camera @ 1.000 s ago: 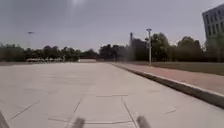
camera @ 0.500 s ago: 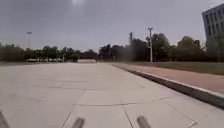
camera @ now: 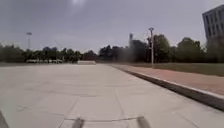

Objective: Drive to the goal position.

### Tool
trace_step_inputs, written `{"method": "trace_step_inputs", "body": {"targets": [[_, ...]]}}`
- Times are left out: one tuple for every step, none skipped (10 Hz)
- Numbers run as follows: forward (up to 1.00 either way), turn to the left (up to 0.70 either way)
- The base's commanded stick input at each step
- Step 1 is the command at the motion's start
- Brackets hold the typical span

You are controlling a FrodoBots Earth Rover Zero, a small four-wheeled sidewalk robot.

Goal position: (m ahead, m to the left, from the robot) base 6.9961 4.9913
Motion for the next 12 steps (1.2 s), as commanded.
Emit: {"method": "trace_step_inputs", "body": {"targets": [[0.70,0.00],[0.70,0.00],[0.70,0.00],[0.70,0.00],[0.70,0.00],[0.70,0.00],[0.70,0.00],[0.70,0.00],[0.70,0.00],[0.70,0.00],[0.70,0.00],[0.70,0.00]]}}
